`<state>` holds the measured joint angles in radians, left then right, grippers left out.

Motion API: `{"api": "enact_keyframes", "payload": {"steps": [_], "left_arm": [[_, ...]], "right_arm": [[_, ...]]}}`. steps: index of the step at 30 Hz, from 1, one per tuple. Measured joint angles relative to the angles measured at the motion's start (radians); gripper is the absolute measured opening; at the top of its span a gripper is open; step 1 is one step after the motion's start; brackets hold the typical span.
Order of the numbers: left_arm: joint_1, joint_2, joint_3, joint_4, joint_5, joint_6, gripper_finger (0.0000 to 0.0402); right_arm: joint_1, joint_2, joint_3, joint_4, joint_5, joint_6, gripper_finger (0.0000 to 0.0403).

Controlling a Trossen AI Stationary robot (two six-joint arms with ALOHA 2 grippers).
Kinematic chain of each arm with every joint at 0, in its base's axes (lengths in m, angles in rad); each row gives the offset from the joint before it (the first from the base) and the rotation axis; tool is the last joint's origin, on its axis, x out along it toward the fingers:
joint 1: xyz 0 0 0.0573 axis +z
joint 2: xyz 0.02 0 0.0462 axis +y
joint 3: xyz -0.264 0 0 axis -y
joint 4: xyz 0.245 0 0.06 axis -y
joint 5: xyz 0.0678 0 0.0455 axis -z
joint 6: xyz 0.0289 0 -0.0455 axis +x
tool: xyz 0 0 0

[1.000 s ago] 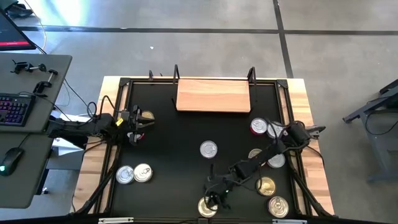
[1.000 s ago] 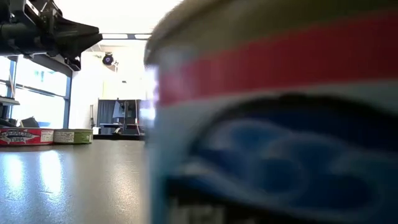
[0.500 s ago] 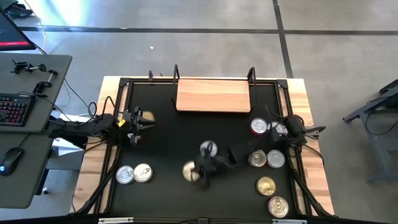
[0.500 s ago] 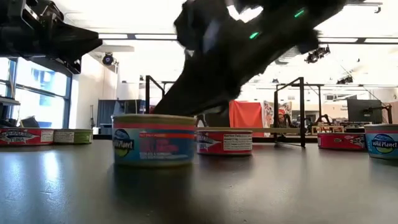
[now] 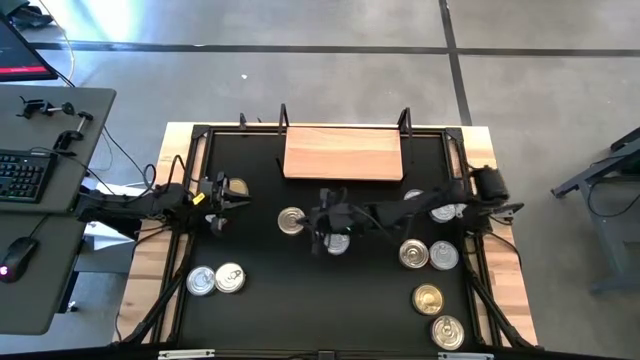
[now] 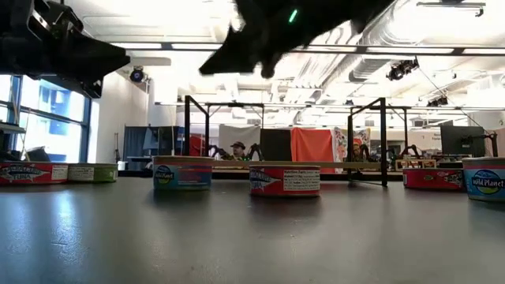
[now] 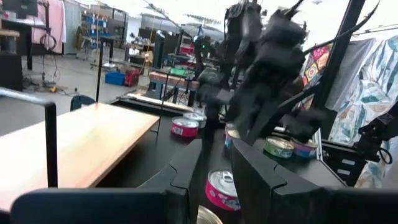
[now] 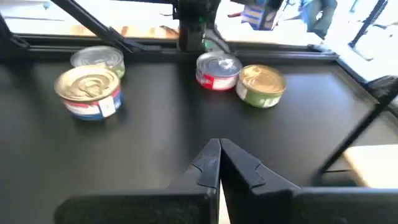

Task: Stack canned seafood by type on shelf
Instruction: Put the red tuna can on the shelf

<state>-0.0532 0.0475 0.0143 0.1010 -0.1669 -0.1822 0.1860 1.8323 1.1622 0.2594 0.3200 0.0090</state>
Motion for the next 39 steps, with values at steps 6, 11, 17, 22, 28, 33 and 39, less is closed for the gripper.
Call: {"api": "enact_keyframes", "payload": {"steps": [6,11,17,22,28,33,39], "left_arm": [[-0.002,0.000,0.000,-0.043,-0.004,-0.010,0.0076],[-0.002,0.000,0.000,-0.054,-0.004,-0.016,0.0076],[-0.002,0.000,0.000,-0.053,-0.004,-0.015,0.0076],[-0.002,0.000,0.000,-0.053,-0.018,0.011,0.0076],[-0.002,0.000,0.000,-0.059,-0.095,0.019,0.0076],[-0.002,0.000,0.000,-0.059,-0.098,0.018,0.0076],[-0.002,0.000,0.000,-0.059,-0.107,0.002,0.0076]], "right_arm": [[0.142,-0.060,0.001,-0.263,0.141,0.116,0.0000],[0.207,0.031,0.001,-0.355,0.145,0.273,0.0018],[0.192,0.142,0.000,-0.279,0.174,0.185,0.0104],[0.196,0.152,0.001,-0.278,0.261,0.123,0.0140],[0.241,0.148,0.002,-0.463,0.354,0.250,0.0128],[0.278,0.129,0.002,-0.706,0.381,0.386,0.0111],[0.330,0.071,0.002,-0.889,0.431,0.535,0.0105]]}}
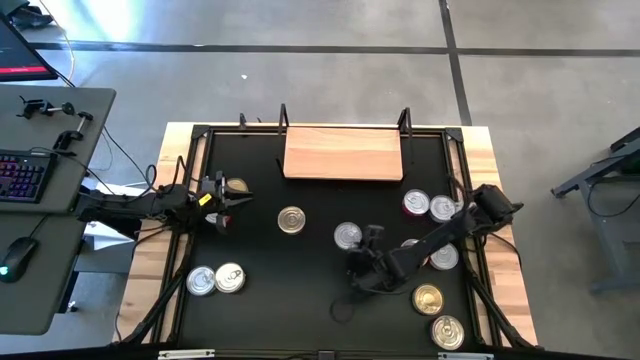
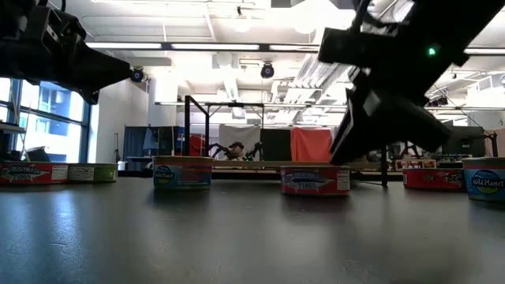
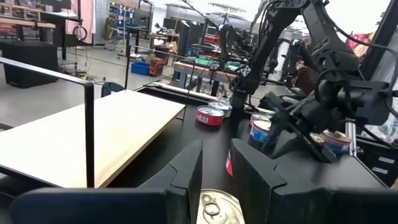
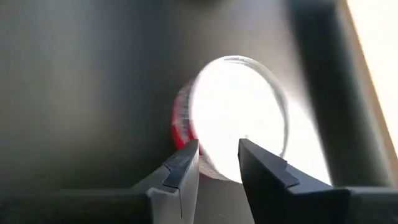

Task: Stack canned seafood by type on shelf
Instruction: Put the red tuna can on the shelf

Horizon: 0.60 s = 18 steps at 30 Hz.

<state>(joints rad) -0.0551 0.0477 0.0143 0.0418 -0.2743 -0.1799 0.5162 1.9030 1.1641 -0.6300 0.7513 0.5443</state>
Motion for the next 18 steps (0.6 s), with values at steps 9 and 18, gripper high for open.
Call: {"api": "enact_keyframes", "payload": {"steps": [9,18], "left_arm": [[0.000,0.000,0.000,0.001,-0.007,0.000,0.0076],[0.000,0.000,0.000,0.006,-0.019,0.000,0.0076]], "right_arm": [[-0.012,0.033,-0.095,0.399,0.000,-0.192,0.0167],[-0.073,0.041,-0.193,0.508,0.029,-0.308,0.0097]]}}
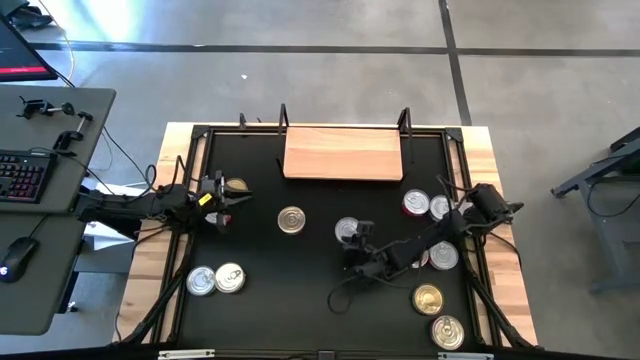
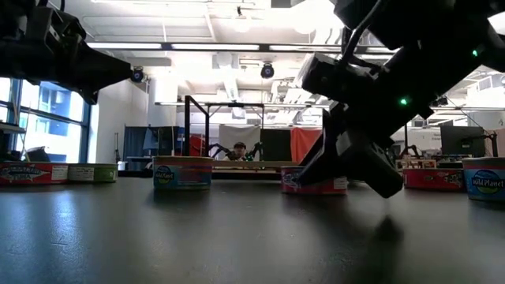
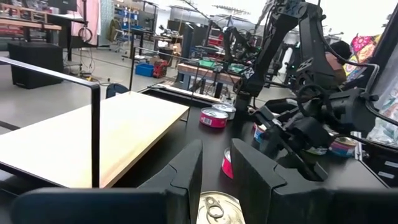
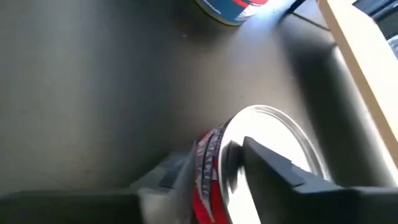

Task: Stack canned seafood by type on shelf
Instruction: Put the red tuna can on the shelf

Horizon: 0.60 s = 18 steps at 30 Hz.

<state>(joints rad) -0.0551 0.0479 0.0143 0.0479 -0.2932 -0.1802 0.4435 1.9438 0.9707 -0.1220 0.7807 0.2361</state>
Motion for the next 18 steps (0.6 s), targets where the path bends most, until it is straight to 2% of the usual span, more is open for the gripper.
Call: {"api": "enact_keyframes", "payload": {"steps": [4,6,11,18], "left_arm": [[0.000,0.000,0.000,-0.002,-0.004,-0.001,0.0076],[0.000,0.000,0.000,-0.002,-0.004,-0.002,0.0076],[0.000,0.000,0.000,0.000,-0.005,-0.002,0.0076],[0.000,0.000,0.000,-0.001,-0.003,-0.002,0.0076]], "right_arm": [[-0.005,-0.002,0.000,-0.023,-0.014,-0.067,0.0024],[-0.005,-0.002,0.000,-0.034,-0.016,-0.101,0.0008],[-0.005,0.002,0.043,-0.093,-0.011,-0.114,0.0013],[-0.005,0.011,0.213,-0.330,-0.009,-0.144,0.0002]]}}
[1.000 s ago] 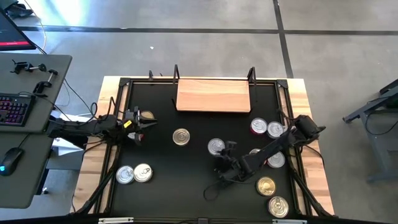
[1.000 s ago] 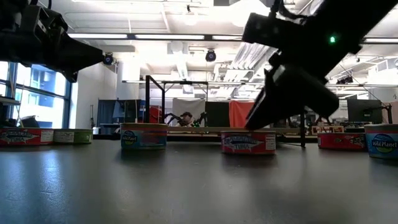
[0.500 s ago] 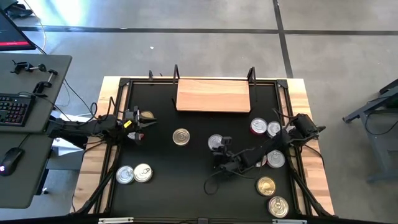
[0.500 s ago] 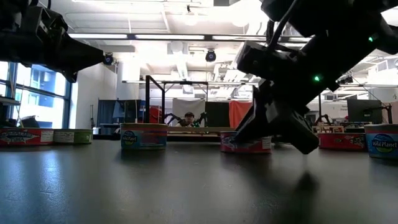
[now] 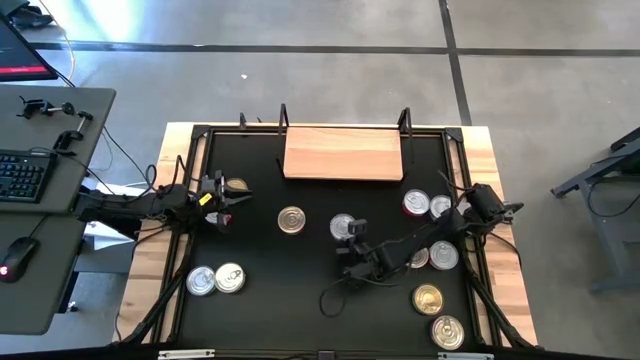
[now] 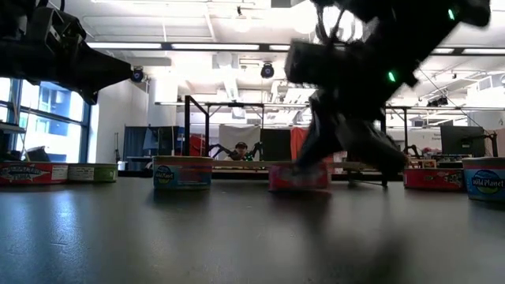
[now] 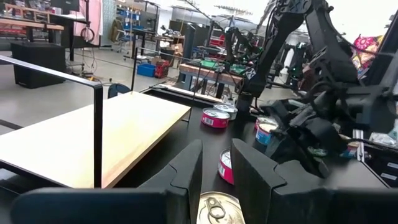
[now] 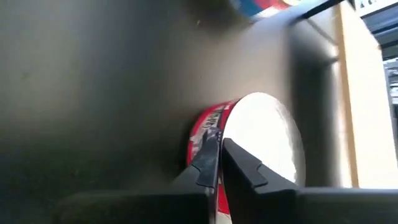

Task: Stack canned seafood by type on shelf
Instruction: Put the red tuna can on the shelf

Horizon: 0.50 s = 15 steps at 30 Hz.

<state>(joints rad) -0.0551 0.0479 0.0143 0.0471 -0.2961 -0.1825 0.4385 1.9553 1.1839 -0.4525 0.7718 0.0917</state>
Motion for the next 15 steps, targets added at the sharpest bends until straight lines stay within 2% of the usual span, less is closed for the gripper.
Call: {"api": "enact_keyframes", "payload": {"steps": [9,11,15], "left_arm": [[0.000,0.000,0.000,-0.003,0.006,0.000,0.0076],[0.000,0.000,0.000,-0.003,0.006,0.000,0.0076],[0.000,0.000,0.000,-0.003,0.006,0.001,0.0076]], "right_arm": [[0.000,-0.004,0.118,-0.171,0.114,0.041,0.0001],[-0.006,-0.004,0.121,-0.177,0.100,0.060,0.0001],[-0.022,-0.004,0.122,-0.174,-0.013,0.117,0.0000]]}}
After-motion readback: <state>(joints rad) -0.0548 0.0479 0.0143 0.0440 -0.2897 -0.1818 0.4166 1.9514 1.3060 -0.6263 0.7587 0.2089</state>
